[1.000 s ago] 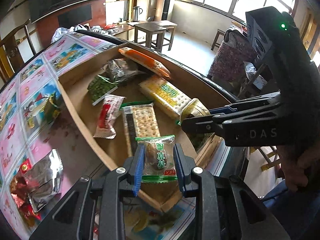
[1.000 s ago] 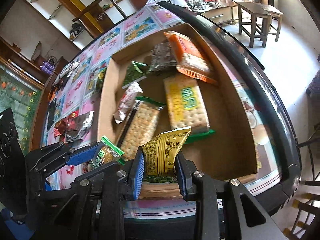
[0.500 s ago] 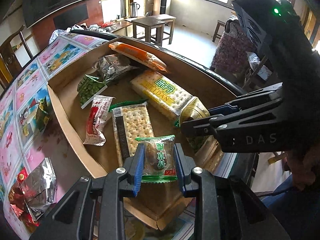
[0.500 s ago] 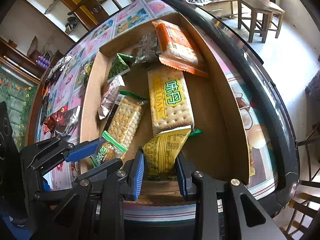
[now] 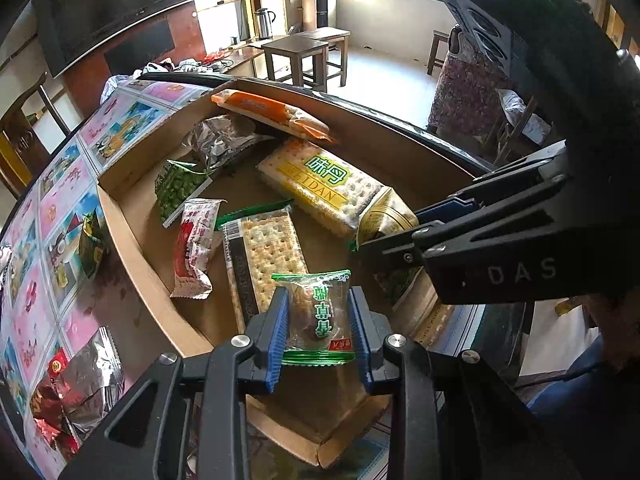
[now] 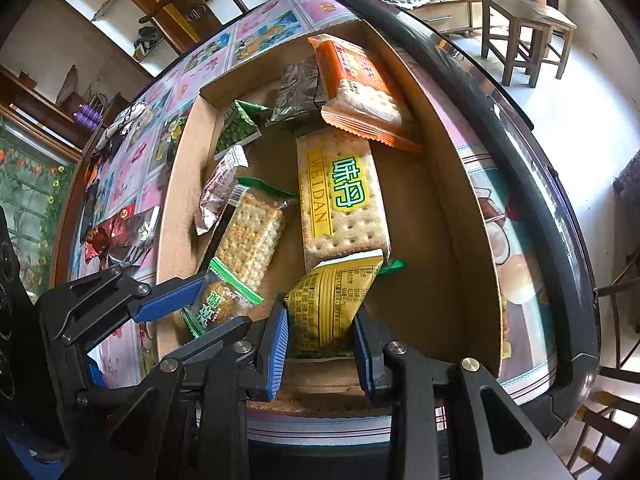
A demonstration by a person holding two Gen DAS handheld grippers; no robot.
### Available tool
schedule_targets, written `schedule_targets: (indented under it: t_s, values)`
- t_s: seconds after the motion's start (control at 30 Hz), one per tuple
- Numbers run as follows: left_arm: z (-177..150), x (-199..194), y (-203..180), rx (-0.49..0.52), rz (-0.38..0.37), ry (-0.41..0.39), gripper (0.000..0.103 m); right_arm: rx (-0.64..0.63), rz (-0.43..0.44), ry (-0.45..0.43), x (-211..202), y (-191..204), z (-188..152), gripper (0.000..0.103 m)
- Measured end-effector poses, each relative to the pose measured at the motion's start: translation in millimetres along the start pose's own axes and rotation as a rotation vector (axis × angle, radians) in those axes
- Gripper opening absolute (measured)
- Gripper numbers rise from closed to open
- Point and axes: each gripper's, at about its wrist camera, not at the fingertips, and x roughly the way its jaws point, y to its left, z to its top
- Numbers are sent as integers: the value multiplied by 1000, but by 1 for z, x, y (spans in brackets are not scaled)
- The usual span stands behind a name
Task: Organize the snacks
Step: 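Carry the yellow packet and green cake packet into the box with both grippers, then open both grippers to drop the two packets into the box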
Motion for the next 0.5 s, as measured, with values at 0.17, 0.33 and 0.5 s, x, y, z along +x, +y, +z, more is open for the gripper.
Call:
schedule_targets:
  t_s: [0.17, 0.33, 0.5]
  values:
    - [0, 0, 0, 0, 0, 0, 29, 0, -3, 0, 0, 0, 0, 32]
    - [0, 0, 0, -1, 0, 0, 29, 3, -13, -4, 0, 0, -2, 33]
    - [0, 0, 0, -2, 1, -1, 29, 6, -20, -6, -2, -1, -2, 33]
